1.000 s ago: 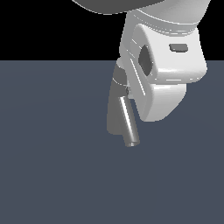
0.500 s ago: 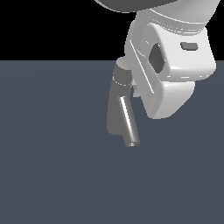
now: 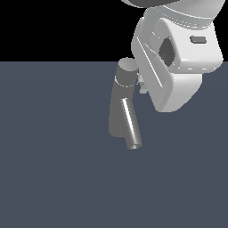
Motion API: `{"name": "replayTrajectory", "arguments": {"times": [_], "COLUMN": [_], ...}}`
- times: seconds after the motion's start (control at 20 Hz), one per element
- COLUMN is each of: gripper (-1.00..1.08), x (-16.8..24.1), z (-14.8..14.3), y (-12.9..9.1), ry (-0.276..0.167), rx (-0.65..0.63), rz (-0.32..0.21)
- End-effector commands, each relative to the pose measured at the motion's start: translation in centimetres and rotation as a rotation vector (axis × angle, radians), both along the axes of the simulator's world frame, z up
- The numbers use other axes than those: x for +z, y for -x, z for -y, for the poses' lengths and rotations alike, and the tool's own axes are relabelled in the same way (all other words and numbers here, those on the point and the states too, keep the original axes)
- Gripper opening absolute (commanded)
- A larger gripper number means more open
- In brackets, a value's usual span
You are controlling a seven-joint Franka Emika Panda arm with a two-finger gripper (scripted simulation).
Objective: Turn on the faucet by rotating a designated handle.
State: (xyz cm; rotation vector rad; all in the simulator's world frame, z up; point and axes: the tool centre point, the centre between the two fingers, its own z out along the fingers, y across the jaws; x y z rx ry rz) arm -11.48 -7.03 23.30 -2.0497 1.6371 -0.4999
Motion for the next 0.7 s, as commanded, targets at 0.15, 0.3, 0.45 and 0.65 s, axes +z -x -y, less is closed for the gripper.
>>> {"name": "replayTrajectory", "arguments": {"times": [0.15,0.3,0.45,0.65], "gripper": [-1.00,-1.00,-1.00,-1.00], "x": [0.4,0.7,1.0,1.3], "z": [2.9,3.8,4.6,5.6], "y": [-1.0,-1.5,-2.1,-2.7], "ry": [0.005,0.005,0.006,0.006], "rx": [-0.042,-0.047,-0.052,-0.058], "rz": [-0.003,-0.004,-0.005,-0.006]}}
